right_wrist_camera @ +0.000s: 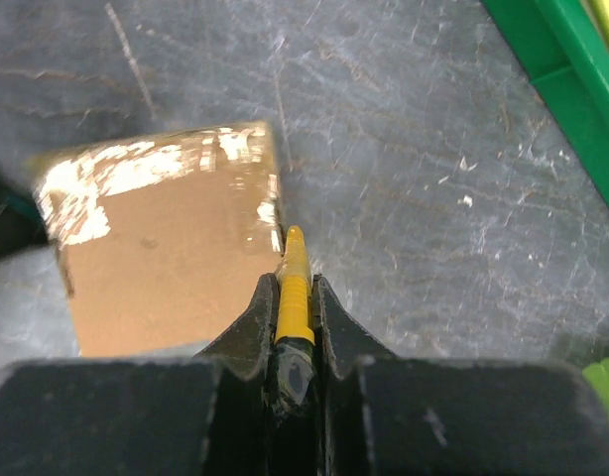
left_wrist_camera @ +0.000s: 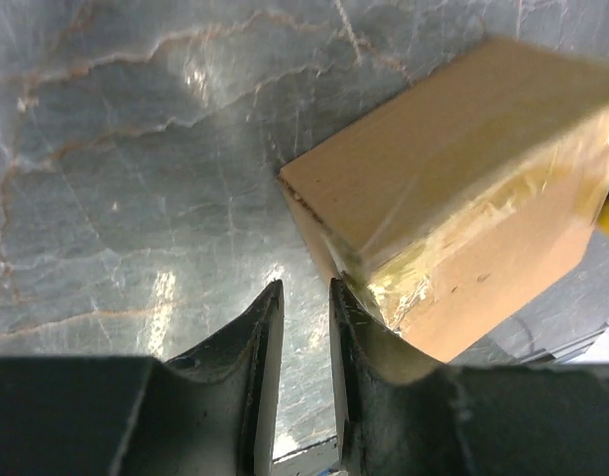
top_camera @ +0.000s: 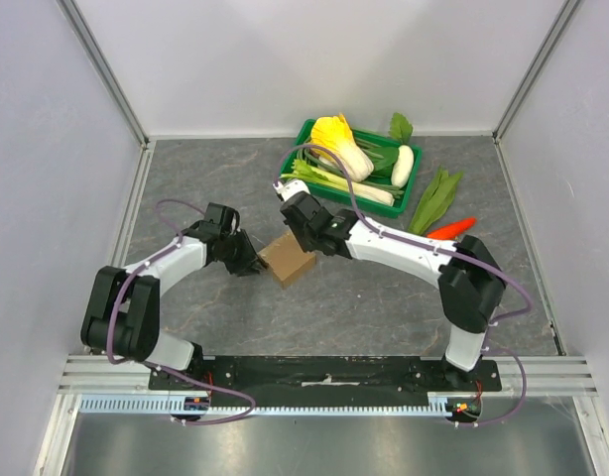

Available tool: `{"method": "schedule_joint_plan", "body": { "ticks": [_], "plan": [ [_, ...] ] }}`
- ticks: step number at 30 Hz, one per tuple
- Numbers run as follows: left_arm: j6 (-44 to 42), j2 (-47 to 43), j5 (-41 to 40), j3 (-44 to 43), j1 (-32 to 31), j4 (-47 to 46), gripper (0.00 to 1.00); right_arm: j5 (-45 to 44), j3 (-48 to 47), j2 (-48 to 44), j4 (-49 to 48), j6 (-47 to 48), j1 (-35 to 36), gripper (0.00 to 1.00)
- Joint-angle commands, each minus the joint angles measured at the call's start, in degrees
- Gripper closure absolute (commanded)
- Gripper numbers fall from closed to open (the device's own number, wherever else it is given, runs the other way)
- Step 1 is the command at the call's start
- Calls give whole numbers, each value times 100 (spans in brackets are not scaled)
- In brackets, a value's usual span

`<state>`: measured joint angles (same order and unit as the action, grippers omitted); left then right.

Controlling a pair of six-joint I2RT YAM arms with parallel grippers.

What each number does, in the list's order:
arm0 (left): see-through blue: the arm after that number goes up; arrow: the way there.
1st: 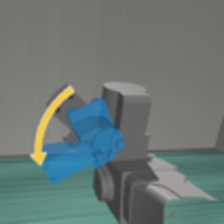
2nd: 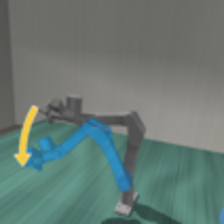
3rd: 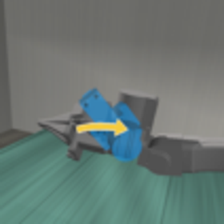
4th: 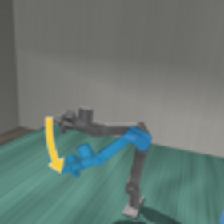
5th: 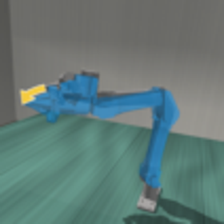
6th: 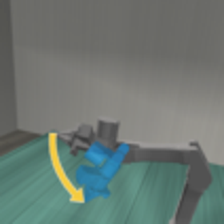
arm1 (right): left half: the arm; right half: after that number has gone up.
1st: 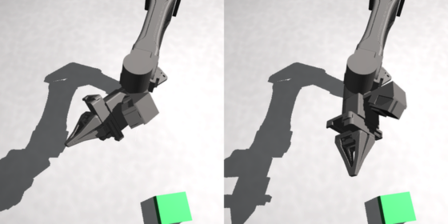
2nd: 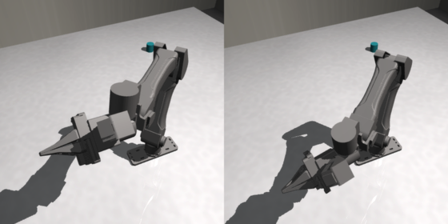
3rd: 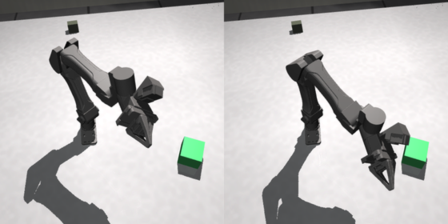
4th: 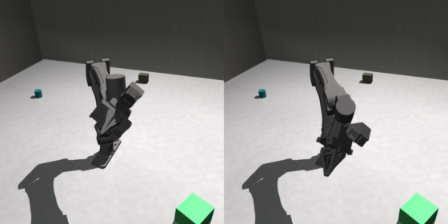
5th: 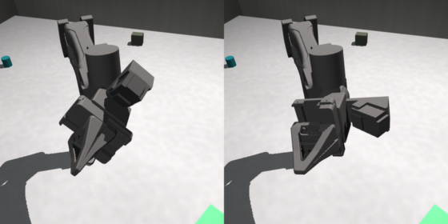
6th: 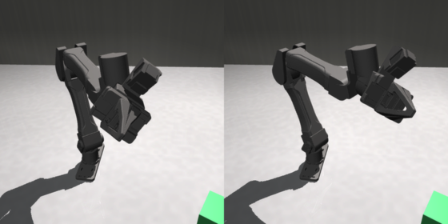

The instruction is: Unpack the express box

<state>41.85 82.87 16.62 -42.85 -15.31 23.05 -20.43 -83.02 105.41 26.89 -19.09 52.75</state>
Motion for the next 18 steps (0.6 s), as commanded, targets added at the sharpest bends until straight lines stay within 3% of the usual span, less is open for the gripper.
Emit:
{"method": "schedule_joint_plan", "body": {
  "ticks": [1,10,16,18],
  "plan": [
    [-317,264,96,-557,-16,-178,69,267,304,-749,79,-454,226,100],
    [-511,1046,-247,-1611,11,164,68,119,656,-1373,290,-991,709,100],
    [-590,1091,-896,-2227,195,541,67,-1489,296,-1505,948,-780,991,100],
    [-537,828,-1318,-2237,230,665,62,-2017,85,-1505,958,-562,974,100]
  ]
}}
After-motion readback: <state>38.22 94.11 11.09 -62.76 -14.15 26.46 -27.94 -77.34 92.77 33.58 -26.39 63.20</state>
